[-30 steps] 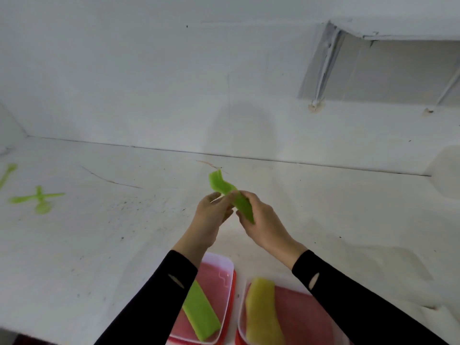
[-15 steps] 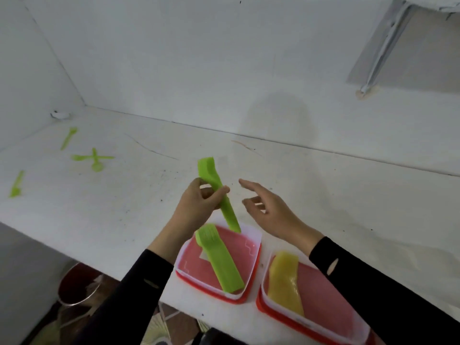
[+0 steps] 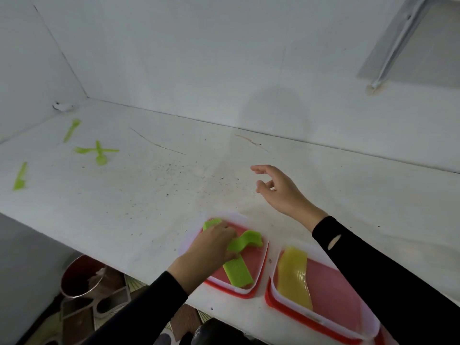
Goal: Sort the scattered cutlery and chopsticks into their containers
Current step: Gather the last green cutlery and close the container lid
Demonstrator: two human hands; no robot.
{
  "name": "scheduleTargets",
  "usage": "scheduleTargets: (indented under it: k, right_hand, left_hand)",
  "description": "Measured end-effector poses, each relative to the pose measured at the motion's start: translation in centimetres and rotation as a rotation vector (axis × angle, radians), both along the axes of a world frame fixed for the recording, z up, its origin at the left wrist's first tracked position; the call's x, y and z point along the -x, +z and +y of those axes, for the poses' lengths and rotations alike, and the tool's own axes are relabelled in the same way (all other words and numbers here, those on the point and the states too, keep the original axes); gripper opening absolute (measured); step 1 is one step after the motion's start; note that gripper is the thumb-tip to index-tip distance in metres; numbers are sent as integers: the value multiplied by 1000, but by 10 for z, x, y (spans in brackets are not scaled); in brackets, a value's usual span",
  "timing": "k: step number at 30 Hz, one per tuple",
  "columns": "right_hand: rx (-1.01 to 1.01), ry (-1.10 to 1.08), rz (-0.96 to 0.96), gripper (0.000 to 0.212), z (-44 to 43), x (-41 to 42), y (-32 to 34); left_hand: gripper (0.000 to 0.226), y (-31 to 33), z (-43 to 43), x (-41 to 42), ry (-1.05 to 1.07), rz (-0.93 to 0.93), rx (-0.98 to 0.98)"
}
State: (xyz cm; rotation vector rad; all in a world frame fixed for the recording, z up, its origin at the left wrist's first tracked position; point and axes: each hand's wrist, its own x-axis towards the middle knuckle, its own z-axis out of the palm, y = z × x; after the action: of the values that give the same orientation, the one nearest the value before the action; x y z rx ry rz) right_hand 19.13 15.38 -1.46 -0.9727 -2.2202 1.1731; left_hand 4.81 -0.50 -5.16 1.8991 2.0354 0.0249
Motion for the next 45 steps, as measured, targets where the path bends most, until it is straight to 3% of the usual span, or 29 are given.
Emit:
scheduleTargets:
  k: [4, 10, 13, 19, 26, 27, 29, 32, 34, 36, 41, 45]
  right_hand:
    - [26, 35, -39, 32, 0, 21, 1]
    - [71, 151, -131, 25, -1, 94, 7]
    - [87, 248, -170, 24, -9, 153, 8]
    - [117, 353, -201, 24, -30, 306, -3]
    - [-59, 369, -287, 27, -53, 514, -33]
    - [-117, 354, -331, 30, -52, 536, -37]
    - [-233, 335, -391, 35, -51, 579, -44]
    - [-368, 280, -519, 39, -46, 620, -53]
    - [-439, 192, -667, 38, -42, 638, -58]
    - [-457, 131, -763, 34, -40, 648, -60]
    - [-425, 99, -725, 30, -34, 667, -71]
    - [-313, 68, -666, 33, -28, 684, -71]
  left_hand:
    - [43, 5, -8, 10, 7, -92, -48]
    - [18, 26, -13, 73, 145, -368, -395]
    - [16, 30, -18, 139, 351, -411, -468]
    - [16, 15, -42, 311, 713, -430, -385]
    - [10, -3, -80, 525, 910, -328, -430]
    - [10, -5, -85, 548, 909, -282, -422]
    - [31, -11, -101, 599, 830, -139, -349]
    - [63, -24, -127, 655, 500, 46, -347]
    - [57, -33, -142, 676, 303, -15, -378]
    - [49, -38, -147, 682, 239, -132, -341]
    - [25, -45, -128, 704, 243, -345, -220]
    - [35, -39, -100, 725, 212, -383, -120]
